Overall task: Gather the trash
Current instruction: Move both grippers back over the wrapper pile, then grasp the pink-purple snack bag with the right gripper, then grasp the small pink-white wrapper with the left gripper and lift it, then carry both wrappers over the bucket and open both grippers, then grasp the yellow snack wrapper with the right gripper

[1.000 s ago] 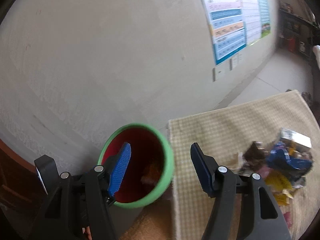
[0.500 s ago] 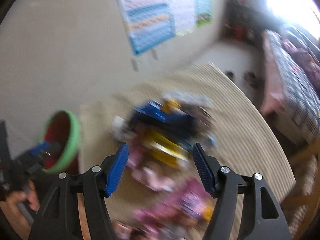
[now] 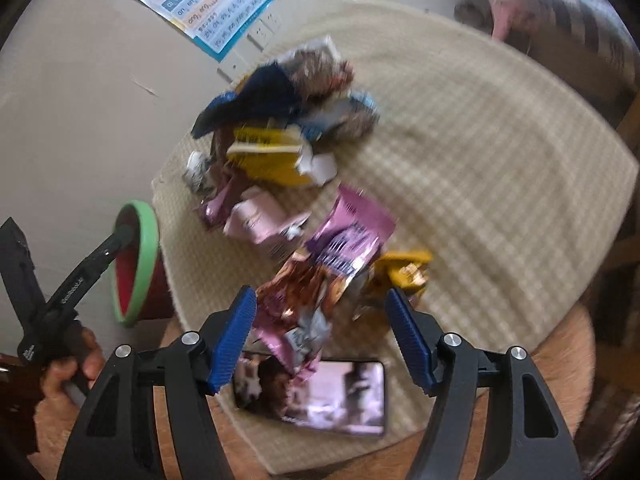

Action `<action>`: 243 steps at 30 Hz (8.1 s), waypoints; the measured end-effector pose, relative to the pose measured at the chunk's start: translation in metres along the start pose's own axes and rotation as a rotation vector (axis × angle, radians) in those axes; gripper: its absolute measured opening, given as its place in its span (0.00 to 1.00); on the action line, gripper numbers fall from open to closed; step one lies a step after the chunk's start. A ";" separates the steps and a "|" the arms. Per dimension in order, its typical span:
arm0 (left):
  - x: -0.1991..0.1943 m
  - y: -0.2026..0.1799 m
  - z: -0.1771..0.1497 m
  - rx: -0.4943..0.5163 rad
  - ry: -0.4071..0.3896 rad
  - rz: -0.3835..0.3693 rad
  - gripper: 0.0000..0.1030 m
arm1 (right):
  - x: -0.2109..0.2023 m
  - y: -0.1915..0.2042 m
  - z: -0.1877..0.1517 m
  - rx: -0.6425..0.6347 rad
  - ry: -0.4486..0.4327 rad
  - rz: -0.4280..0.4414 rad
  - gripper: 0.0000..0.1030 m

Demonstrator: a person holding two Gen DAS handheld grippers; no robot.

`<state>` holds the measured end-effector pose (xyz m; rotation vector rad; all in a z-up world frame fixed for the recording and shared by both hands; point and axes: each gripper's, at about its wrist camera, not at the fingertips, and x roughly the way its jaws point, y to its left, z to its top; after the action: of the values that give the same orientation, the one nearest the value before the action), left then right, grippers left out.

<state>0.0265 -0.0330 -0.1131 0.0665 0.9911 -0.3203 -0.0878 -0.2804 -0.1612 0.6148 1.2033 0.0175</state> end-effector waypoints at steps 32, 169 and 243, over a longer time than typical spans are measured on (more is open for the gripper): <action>0.026 -0.034 -0.011 0.052 0.099 -0.121 0.58 | 0.003 0.000 0.026 -0.061 -0.153 -0.102 0.31; 0.002 0.027 -0.003 -0.082 0.040 -0.074 0.23 | -0.020 0.046 0.016 -0.157 -0.183 -0.070 0.13; 0.007 0.054 -0.002 -0.117 0.045 0.057 0.53 | 0.014 -0.030 -0.012 0.001 -0.002 -0.226 0.42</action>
<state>0.0441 0.0176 -0.1247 -0.0043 1.0484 -0.2085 -0.1022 -0.2952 -0.1895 0.4769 1.2645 -0.1739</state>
